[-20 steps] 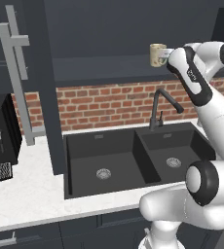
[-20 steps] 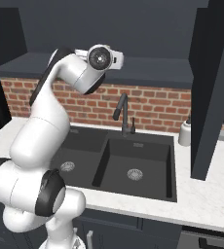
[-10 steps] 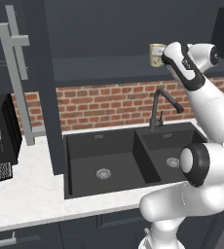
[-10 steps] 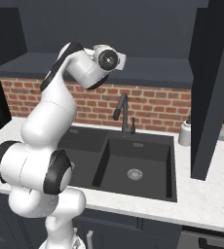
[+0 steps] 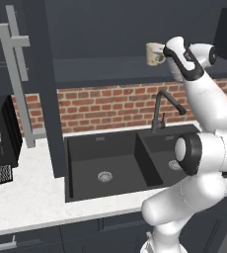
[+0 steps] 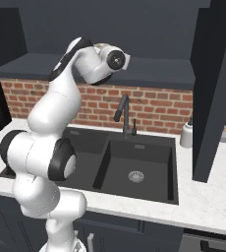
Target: Gather all objects into one cabinet and sort the glasses and bowls to opposite sides.
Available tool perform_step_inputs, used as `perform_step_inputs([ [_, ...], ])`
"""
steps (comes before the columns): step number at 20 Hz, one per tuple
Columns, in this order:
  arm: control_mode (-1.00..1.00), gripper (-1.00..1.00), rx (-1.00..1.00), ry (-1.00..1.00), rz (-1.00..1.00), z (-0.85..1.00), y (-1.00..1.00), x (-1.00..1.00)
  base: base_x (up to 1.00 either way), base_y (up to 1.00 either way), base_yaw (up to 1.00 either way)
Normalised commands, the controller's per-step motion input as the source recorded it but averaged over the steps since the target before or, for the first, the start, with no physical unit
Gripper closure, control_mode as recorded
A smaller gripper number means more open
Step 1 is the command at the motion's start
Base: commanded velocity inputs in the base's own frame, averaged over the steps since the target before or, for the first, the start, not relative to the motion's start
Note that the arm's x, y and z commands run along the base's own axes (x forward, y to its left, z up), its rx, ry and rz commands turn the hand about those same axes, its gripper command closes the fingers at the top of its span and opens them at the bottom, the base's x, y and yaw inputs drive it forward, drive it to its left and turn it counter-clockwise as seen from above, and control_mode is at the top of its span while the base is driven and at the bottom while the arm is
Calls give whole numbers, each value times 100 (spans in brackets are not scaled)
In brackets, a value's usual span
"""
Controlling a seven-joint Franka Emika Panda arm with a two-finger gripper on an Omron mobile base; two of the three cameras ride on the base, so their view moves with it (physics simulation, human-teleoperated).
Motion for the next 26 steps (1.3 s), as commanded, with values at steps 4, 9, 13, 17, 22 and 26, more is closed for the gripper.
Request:
perform_step_inputs([
  [4, -100, 100, 2, 0, 2, -4, 0, 12, 0, 0, 0],
  [9, -100, 100, 0, -3, 10, -2, -8, -20, 0, 0, 0],
  [13, -100, 100, 2, -7, 19, -6, -12, -53, 0, 0, 0],
  [17, -100, 100, 3, -4, 16, 4, -1, -54, 0, 0, 0],
  [22, -100, 100, 0, 5, 0, 44, 3, -62, 0, 0, 0],
  [26, -100, 100, -7, 14, -2, 83, 31, -83, 0, 0, 0],
])
